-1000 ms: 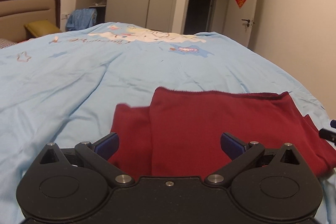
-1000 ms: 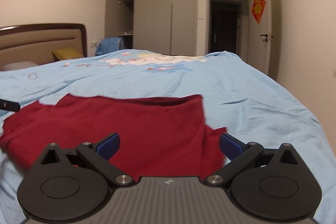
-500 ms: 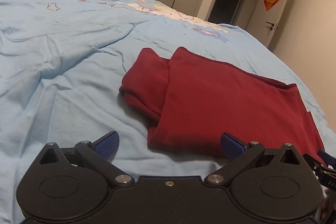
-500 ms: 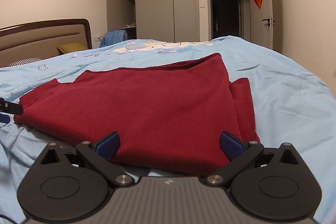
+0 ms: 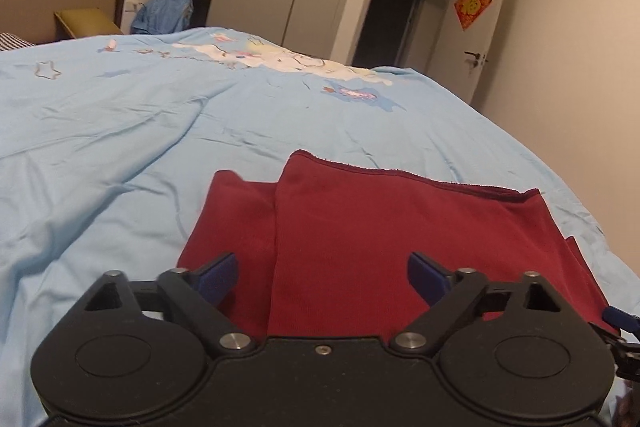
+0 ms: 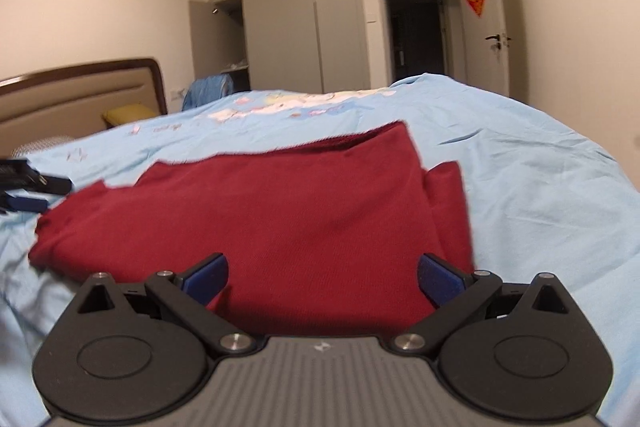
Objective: Fold small clothes
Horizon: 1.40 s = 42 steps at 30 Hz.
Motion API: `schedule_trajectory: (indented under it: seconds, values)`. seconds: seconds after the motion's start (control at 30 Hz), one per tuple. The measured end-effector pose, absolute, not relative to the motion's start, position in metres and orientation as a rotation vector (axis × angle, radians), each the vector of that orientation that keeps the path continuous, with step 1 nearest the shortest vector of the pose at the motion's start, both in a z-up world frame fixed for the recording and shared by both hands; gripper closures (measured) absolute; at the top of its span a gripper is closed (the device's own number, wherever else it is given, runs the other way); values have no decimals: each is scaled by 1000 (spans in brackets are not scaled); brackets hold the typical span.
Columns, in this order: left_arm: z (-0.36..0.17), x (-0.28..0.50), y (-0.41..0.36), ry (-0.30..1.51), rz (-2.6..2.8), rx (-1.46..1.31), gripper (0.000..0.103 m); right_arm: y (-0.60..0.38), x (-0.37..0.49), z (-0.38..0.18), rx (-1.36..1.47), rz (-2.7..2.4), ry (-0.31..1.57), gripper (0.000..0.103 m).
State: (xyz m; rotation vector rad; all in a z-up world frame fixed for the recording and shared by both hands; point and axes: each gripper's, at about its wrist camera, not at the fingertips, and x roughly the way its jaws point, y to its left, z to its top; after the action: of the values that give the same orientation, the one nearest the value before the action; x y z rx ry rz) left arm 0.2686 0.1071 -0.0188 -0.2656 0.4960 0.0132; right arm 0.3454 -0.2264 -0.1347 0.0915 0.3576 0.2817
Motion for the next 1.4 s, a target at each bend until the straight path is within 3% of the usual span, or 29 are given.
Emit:
schedule_trajectory:
  seconds: [0.13,0.23,0.33,0.37,0.47,0.7,1.13,1.27,1.33,1.4]
  values:
    - [-24,305,122,550,-7,-334,42,-234,354,-127,111,255,360,0]
    - [-31,327,131,597,30,-391,51,-234,360,-125,117,239,368,0]
    - [-36,341,137,622,42,-422,82,-233,362,-125,106,243,370,0]
    - [-37,344,137,631,50,-416,97,-231,363,-125,100,244,372,0]
    - [-34,341,137,608,63,-410,99,-228,365,-125,83,243,375,0]
    - [-20,310,140,487,120,-368,99,-226,366,-125,77,246,375,0]
    - [-34,312,144,552,129,-394,95,-227,367,-130,83,256,395,0]
    - [-27,304,140,536,129,-376,79,-224,365,-132,69,253,394,0]
    - [-24,299,137,535,124,-366,61,-224,364,-132,65,253,393,0]
    - [-19,290,132,522,129,-347,34,-223,363,-132,61,253,392,0]
